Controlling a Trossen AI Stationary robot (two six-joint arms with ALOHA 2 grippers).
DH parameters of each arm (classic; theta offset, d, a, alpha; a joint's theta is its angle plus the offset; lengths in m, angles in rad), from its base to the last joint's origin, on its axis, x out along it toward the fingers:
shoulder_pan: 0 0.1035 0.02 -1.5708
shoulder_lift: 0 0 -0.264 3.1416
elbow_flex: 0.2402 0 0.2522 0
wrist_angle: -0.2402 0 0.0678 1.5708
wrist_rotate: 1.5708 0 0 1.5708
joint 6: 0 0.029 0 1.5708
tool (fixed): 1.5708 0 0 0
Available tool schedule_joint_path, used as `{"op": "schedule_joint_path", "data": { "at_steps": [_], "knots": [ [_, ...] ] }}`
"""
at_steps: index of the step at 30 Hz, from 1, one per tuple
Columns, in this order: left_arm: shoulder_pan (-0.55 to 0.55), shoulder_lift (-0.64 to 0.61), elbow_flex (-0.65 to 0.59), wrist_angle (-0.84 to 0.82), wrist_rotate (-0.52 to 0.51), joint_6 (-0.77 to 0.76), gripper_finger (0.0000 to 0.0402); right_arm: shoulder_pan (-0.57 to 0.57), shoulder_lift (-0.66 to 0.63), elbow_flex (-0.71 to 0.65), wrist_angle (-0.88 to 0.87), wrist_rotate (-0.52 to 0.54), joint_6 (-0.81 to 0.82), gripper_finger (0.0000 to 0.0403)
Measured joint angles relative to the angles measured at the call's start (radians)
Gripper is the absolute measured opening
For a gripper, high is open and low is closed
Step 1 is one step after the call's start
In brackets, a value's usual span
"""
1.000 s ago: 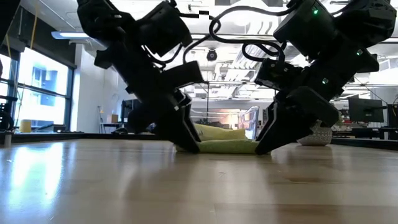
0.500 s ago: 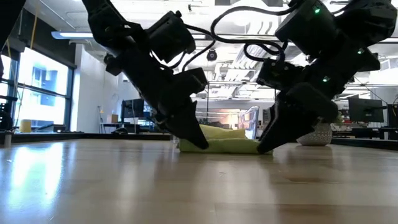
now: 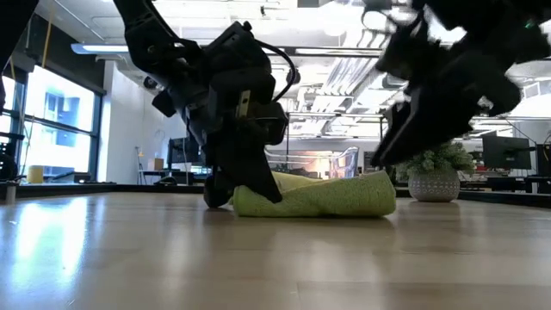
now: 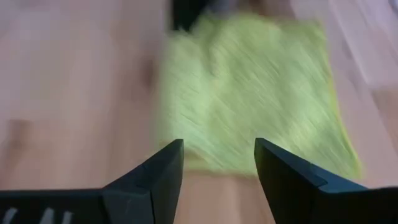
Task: Roll microfiber towels into tight, uniform cylinder then place into a basket
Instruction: Roll the light green microfiber towel
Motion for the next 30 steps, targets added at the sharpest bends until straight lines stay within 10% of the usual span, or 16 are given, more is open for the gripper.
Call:
{"op": "schedule_joint_path", "data": {
  "at_steps": [17, 30],
  "knots": [
    [0.005, 0.002, 0.001, 0.002, -0.026, -0.01, 0.0008, 0.182, 0.22, 0.002, 0.231, 0.325, -0.144, 0.0192],
    [0.005, 0.002, 0.001, 0.006, -0.036, -0.015, 0.0008, 0.143, 0.246, 0.003, 0.23, 0.254, 0.035, 0.0121]
  ]
}}
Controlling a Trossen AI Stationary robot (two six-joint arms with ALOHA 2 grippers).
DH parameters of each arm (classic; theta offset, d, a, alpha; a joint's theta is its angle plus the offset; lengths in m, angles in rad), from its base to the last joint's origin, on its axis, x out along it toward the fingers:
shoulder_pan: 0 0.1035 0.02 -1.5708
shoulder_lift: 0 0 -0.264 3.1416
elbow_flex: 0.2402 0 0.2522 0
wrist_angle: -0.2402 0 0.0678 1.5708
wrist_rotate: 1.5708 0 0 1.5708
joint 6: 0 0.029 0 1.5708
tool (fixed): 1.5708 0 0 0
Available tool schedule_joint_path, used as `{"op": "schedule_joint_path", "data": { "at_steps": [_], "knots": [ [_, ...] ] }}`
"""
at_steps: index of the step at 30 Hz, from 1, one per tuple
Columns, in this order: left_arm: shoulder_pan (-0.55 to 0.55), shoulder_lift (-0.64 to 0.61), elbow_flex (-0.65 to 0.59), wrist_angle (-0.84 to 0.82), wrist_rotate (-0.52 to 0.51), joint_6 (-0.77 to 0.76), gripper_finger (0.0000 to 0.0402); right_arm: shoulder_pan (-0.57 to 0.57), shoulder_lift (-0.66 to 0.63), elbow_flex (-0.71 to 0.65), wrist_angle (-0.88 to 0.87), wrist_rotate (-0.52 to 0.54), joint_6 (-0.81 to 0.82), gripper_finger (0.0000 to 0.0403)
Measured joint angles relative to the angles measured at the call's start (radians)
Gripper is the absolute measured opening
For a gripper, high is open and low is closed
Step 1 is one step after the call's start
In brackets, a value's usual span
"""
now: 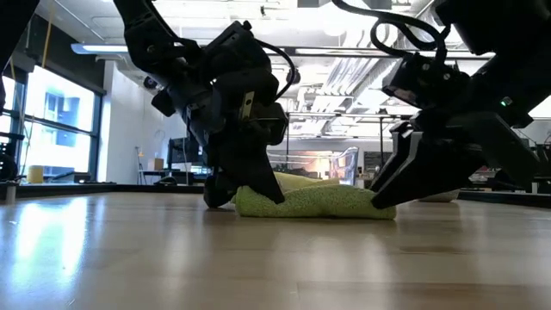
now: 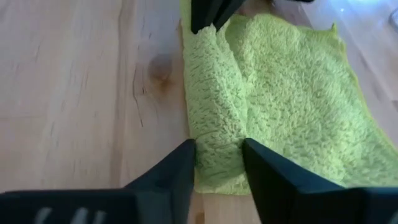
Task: Roll microfiber towels into tight, uniform cylinder then place into a basket
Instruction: Roll the light green microfiber towel
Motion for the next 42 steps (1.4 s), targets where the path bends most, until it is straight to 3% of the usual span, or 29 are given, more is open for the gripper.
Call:
{"op": "schedule_joint_path", "data": {
  "at_steps": [3, 6, 13, 17, 22, 29, 32, 36, 39, 42],
  "knots": [
    [0.0, 0.0, 0.0, 0.007, -0.004, -0.01, 0.0008, 0.0, 0.0, 0.0, -0.006, -0.001, 0.01, 0.0091],
    [0.0, 0.001, -0.001, 0.017, -0.007, -0.017, 0.0008, 0.0, 0.002, 0.001, -0.007, 0.001, 0.009, 0.0087],
    [0.001, -0.003, -0.002, 0.018, -0.006, -0.029, 0.0034, -0.004, 0.069, 0.006, 0.013, -0.007, 0.111, 0.0147],
    [0.014, -0.038, -0.004, -0.012, 0.027, 0.003, 0.0065, -0.004, 0.092, 0.006, 0.004, -0.001, 0.204, 0.015],
    [0.025, -0.142, -0.008, -0.131, 0.078, 0.08, 0.0097, -0.006, 0.094, 0.008, -0.001, -0.023, 0.265, 0.0099],
    [-0.02, -0.269, -0.006, -0.229, 0.044, 0.342, 0.0122, -0.006, 0.093, 0.007, 0.003, -0.031, 0.37, 0.0009],
    [-0.093, -0.288, -0.004, -0.206, -0.056, 0.506, 0.0126, -0.009, 0.093, 0.006, 0.011, -0.046, 0.42, 0.0013],
    [-0.193, -0.272, -0.004, -0.18, -0.315, 0.67, 0.0131, -0.017, 0.093, 0.005, 0.027, -0.083, 0.466, 0.0017],
    [-0.237, -0.255, -0.005, -0.178, -0.469, 0.695, 0.0141, -0.016, 0.094, 0.005, 0.039, -0.1, 0.468, 0.0017],
    [-0.257, -0.231, -0.004, -0.172, -0.509, 0.68, 0.0154, -0.02, 0.094, 0.004, 0.05, -0.109, 0.456, 0.0018]
  ]
}}
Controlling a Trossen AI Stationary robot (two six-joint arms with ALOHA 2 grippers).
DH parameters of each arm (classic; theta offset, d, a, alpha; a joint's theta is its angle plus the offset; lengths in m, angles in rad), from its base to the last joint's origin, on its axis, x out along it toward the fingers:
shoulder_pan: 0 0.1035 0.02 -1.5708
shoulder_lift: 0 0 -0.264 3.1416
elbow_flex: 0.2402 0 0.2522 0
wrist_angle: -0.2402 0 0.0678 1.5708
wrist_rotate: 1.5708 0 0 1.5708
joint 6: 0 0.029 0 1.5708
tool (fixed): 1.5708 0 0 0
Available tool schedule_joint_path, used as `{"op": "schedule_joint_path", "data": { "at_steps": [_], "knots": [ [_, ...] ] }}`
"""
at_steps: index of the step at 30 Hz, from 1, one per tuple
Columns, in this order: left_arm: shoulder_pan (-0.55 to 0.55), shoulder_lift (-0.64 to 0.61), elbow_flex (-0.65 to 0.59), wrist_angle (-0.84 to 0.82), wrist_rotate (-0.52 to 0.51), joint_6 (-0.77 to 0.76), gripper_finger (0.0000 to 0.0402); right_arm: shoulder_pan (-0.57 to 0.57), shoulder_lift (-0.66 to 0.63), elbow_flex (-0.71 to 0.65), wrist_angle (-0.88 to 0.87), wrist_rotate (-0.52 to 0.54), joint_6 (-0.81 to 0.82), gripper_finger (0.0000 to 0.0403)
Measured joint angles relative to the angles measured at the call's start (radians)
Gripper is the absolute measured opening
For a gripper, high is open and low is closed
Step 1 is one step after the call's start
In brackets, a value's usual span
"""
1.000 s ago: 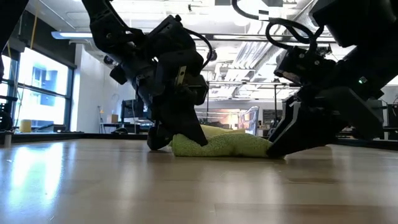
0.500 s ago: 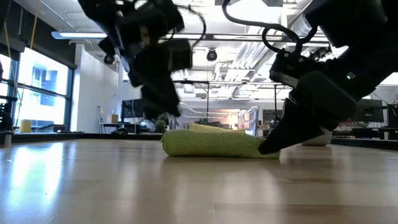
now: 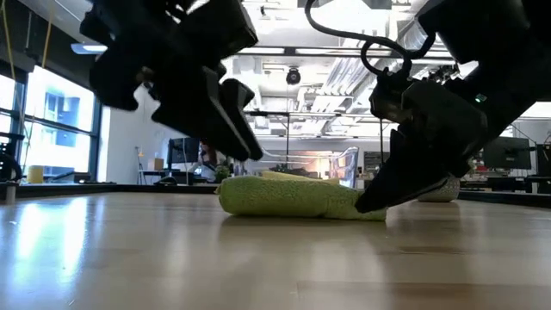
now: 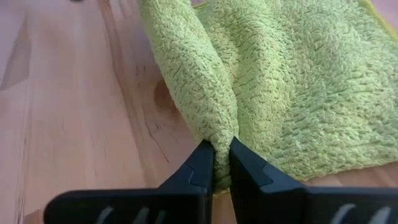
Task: Roll microfiber towels into tight, uniform cylinder then place into a basket
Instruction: Roll the light green microfiber towel
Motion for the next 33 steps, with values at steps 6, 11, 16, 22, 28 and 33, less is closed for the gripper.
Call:
{"op": "schedule_joint_path", "data": {
  "at_steps": [6, 11, 16, 22, 28, 33],
  "knots": [
    [-0.033, 0.073, 0.0, 0.015, -0.045, -0.009, 0.0173, -0.011, 0.0, 0.0, 0.008, -0.021, -0.004, 0.0018],
    [-0.033, 0.11, 0.0, 0.036, -0.213, 0.0, 0.0174, -0.011, 0.0, 0.0, 0.009, -0.021, -0.006, 0.0018],
    [-0.034, 0.116, 0.001, 0.043, -0.261, 0.054, 0.0173, -0.011, 0.0, 0.0, 0.01, -0.021, -0.007, 0.0018],
    [-0.006, 0.116, 0.001, 0.049, -0.258, 0.088, 0.0173, -0.011, 0.0, 0.0, 0.01, -0.021, -0.007, 0.0018],
    [0.04, 0.116, 0.001, 0.049, -0.149, 0.078, 0.0172, -0.011, 0.0, 0.0, 0.011, -0.021, -0.007, 0.0018],
    [0.076, 0.116, 0.001, 0.049, -0.123, 0.069, 0.0172, -0.011, 0.0, -0.001, 0.013, -0.021, -0.007, 0.0018]
  ]
}}
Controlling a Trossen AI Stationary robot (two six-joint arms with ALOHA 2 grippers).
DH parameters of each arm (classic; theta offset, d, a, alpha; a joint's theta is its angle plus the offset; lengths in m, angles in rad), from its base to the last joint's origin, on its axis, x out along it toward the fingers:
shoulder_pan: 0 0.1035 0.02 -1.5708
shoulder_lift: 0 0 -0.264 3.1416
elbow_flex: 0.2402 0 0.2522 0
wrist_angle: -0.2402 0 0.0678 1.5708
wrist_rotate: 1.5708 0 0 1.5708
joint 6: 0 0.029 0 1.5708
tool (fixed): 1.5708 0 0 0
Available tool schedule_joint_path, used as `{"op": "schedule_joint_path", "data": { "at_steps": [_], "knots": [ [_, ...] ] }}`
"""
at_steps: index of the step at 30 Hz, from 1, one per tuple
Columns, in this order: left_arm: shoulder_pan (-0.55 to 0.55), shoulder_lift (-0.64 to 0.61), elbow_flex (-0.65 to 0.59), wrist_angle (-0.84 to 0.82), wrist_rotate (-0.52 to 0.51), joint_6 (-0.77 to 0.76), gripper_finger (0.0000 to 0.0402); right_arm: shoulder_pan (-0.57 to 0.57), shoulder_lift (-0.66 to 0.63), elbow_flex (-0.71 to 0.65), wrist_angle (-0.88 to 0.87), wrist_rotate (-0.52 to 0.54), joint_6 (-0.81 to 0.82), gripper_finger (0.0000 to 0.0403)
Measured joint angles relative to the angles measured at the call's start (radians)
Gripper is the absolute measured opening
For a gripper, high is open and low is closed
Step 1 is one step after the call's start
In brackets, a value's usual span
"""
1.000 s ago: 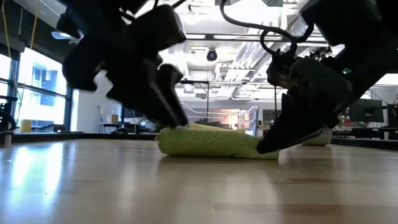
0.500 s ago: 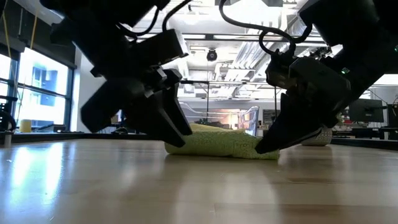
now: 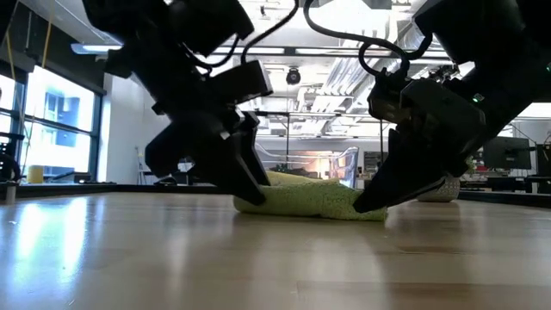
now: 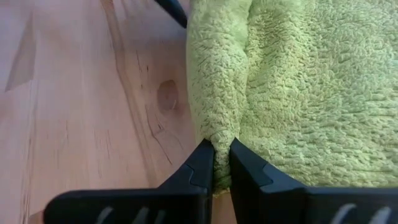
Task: Roll microfiber towels into tight, uniform cylinder then place into a basket
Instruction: Roll the light green microfiber towel
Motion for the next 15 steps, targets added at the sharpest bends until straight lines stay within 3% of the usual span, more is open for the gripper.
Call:
{"op": "schedule_joint_path", "data": {
  "at_steps": [9, 15],
  "knots": [
    [0.041, 0.007, 0.001, -0.034, 0.082, -0.076, 0.0163, 0.0, 0.005, -0.003, 0.03, -0.003, -0.088, 0.0027],
    [0.075, 0.025, 0.007, -0.08, 0.221, -0.197, 0.0099, 0.0, -0.034, -0.005, 0.022, -0.009, -0.175, 0.0073]
  ]
}}
